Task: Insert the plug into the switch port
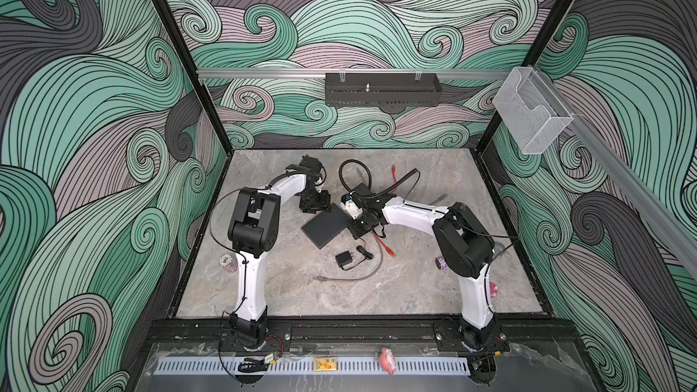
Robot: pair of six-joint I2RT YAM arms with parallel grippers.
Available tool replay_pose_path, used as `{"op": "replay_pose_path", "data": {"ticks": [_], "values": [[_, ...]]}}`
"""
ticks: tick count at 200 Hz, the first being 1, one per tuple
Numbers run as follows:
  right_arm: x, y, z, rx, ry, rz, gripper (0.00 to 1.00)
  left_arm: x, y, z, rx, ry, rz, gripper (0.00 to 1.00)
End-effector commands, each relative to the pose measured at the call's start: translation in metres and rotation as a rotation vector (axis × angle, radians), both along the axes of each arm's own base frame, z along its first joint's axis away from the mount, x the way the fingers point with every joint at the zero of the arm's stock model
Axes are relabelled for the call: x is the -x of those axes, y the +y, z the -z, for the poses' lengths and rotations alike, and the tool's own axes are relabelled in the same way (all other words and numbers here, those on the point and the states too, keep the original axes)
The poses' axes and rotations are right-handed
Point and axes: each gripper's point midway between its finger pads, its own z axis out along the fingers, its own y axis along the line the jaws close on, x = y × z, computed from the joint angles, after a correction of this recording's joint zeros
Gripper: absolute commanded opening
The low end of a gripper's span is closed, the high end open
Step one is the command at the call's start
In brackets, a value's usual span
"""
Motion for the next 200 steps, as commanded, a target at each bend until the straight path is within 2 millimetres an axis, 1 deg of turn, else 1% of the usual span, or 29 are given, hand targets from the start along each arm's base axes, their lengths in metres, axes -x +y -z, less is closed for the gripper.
{"op": "replay_pose_path", "data": {"ticks": [1,59,95,121,160,179,200], "values": [[-0.011,0.0,-0.001,0.015,-0.032,-0.001,0.01,-0.005,-0.002,0.003,0.013,0.002,0.012,0.61],[-0.016,0.003,-0.004,0.014,-0.047,-0.008,0.01,0.0,-0.01,0.001,0.061,0.006,0.012,0.6],[-0.019,0.007,-0.006,0.003,-0.048,-0.007,0.01,0.009,-0.011,0.006,0.071,0.02,0.008,0.59],[-0.019,0.008,-0.008,0.002,-0.053,-0.015,0.01,0.01,-0.011,0.01,0.071,0.025,0.012,0.59],[-0.023,0.008,-0.007,0.014,-0.066,-0.023,0.01,0.01,-0.023,0.004,0.123,0.014,0.045,0.59],[-0.026,0.009,-0.008,0.014,-0.074,-0.027,0.01,0.014,-0.027,0.006,0.122,0.022,0.057,0.59],[-0.028,0.011,-0.008,0.016,-0.081,-0.03,0.01,0.016,-0.026,0.009,0.117,0.03,0.058,0.59]]}}
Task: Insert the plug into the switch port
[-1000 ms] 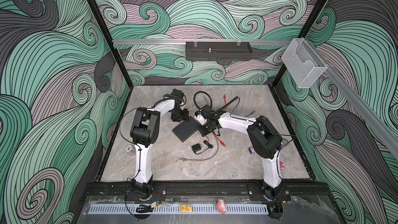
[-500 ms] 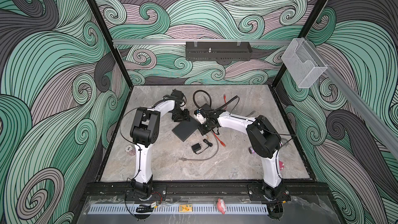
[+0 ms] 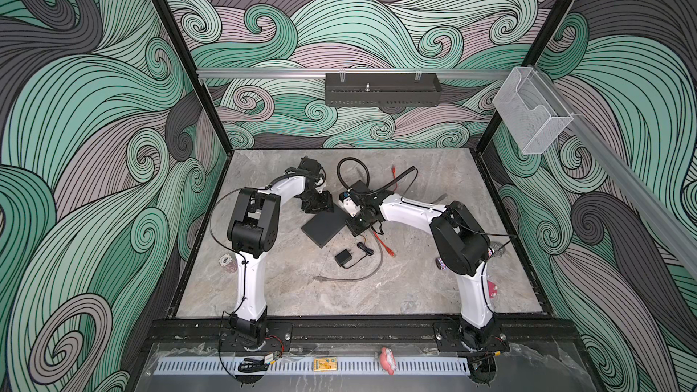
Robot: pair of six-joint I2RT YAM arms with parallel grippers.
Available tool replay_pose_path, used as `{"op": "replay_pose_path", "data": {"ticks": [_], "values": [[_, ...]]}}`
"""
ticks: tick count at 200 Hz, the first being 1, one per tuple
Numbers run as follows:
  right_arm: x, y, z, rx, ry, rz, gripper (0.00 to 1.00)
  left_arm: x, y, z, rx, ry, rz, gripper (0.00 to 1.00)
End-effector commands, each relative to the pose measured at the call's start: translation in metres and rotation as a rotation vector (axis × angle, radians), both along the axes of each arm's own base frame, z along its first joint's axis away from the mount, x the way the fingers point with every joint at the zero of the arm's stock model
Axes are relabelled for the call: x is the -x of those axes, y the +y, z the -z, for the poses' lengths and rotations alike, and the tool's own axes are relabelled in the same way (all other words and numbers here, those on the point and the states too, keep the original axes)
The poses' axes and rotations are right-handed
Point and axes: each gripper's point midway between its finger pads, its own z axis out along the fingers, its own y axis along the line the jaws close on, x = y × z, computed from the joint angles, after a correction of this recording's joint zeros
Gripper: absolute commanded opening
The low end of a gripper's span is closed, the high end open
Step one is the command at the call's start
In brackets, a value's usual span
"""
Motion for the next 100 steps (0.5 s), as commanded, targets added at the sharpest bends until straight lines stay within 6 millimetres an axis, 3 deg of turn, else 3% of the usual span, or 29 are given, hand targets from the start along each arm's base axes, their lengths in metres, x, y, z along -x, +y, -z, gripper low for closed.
{"op": "replay_pose_path", "data": {"ticks": [1,100], "values": [[-0.018,0.008,-0.006,-0.014,-0.059,-0.004,0.01,0.017,-0.012,0.005,0.022,0.045,0.039,0.59],[-0.026,0.022,-0.009,-0.059,-0.057,-0.016,0.01,0.023,-0.021,0.011,0.028,0.058,0.054,0.57]]}}
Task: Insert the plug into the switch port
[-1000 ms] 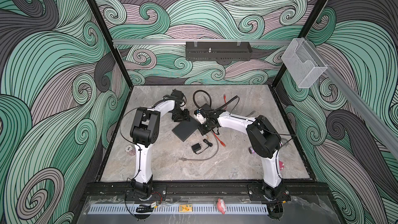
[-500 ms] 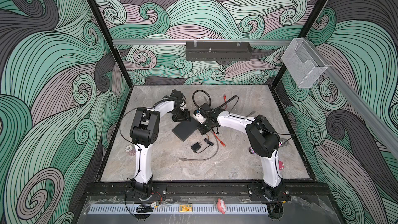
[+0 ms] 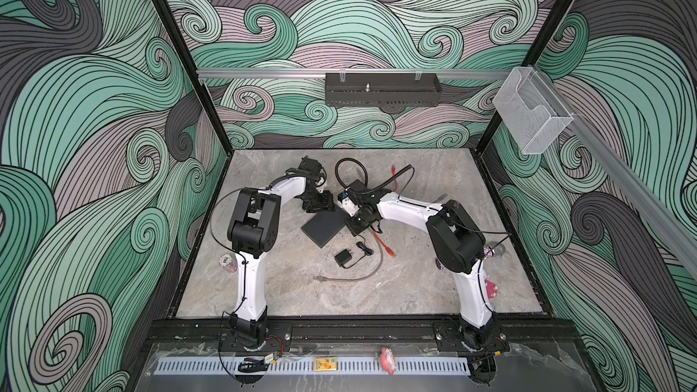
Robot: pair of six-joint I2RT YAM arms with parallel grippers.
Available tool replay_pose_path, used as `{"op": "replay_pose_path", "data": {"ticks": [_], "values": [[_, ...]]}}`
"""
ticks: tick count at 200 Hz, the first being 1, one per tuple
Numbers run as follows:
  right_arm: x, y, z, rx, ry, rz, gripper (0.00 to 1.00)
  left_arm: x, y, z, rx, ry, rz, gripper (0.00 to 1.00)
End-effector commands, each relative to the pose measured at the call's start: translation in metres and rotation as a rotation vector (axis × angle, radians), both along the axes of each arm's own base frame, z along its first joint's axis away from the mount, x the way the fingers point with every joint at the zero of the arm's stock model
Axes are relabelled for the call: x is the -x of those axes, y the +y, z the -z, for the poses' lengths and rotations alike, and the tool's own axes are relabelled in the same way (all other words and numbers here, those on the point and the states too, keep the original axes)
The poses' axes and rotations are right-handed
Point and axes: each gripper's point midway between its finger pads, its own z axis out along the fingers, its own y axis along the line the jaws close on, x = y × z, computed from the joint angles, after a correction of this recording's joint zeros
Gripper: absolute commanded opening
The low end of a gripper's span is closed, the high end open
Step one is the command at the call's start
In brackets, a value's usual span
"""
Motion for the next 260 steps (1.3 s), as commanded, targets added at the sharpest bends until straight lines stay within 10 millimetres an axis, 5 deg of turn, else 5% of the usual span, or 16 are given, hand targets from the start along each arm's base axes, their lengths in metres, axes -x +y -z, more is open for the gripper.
{"op": "replay_pose_path", "data": {"ticks": [1,55,101,205,260], "values": [[-0.023,0.022,-0.015,-0.092,-0.073,-0.002,0.01,0.027,-0.017,0.011,0.018,0.081,0.047,0.58],[-0.032,0.029,-0.031,-0.122,-0.109,-0.004,0.01,0.029,-0.017,0.013,0.013,0.085,0.05,0.57],[-0.033,0.031,-0.019,-0.116,-0.089,-0.004,0.01,0.031,-0.019,0.017,0.016,0.096,0.055,0.57],[-0.037,0.044,-0.032,-0.162,-0.088,-0.005,0.01,0.034,-0.021,0.019,0.016,0.103,0.062,0.57],[-0.031,0.03,-0.026,-0.11,-0.093,-0.018,0.09,0.031,-0.015,0.018,-0.022,0.096,0.067,0.57]]}}
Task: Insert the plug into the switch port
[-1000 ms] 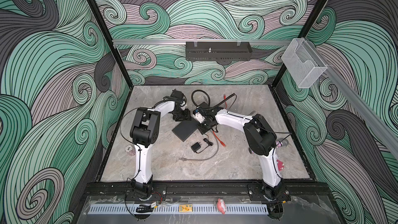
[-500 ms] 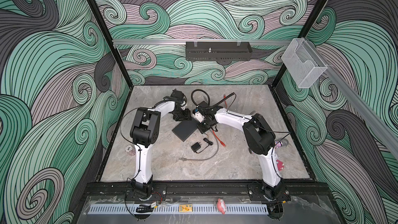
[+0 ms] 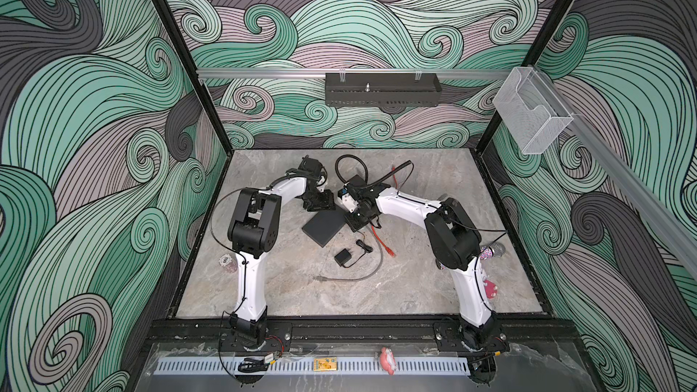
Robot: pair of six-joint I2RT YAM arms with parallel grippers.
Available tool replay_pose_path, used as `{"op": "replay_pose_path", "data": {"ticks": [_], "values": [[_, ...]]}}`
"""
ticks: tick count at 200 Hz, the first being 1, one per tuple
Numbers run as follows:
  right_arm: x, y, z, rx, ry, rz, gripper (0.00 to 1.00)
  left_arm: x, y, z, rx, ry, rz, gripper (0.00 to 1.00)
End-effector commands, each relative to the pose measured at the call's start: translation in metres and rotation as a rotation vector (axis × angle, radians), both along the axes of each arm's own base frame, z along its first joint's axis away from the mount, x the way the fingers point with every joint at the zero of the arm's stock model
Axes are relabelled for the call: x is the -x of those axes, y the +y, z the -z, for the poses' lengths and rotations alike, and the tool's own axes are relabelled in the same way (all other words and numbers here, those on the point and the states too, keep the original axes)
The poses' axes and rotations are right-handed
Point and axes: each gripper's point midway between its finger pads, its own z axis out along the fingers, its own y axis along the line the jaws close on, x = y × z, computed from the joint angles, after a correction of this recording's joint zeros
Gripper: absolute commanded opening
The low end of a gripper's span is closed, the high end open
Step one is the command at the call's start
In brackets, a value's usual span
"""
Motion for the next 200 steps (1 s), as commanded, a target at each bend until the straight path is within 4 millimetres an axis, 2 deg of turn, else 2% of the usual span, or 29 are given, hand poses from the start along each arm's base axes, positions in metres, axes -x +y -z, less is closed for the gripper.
{"op": "replay_pose_path", "data": {"ticks": [1,34,66,130,175,200], "values": [[-0.022,0.027,-0.02,-0.108,-0.118,-0.027,0.1,0.036,-0.011,0.019,-0.026,0.129,0.057,0.57],[-0.011,0.012,-0.02,-0.076,-0.122,-0.04,0.14,0.032,0.0,0.017,-0.049,0.124,0.035,0.57],[-0.003,0.0,-0.029,-0.061,-0.142,-0.051,0.18,0.025,0.009,0.011,-0.052,0.111,0.009,0.57],[0.007,-0.021,-0.056,-0.079,-0.171,-0.027,0.2,0.017,0.026,-0.008,-0.075,0.076,-0.028,0.59],[0.015,-0.033,-0.058,-0.077,-0.163,0.011,0.19,0.026,0.043,-0.028,-0.133,0.056,-0.046,0.61],[0.024,-0.034,-0.062,-0.138,-0.156,0.057,0.19,0.033,0.055,-0.037,-0.15,0.054,-0.087,0.64]]}}
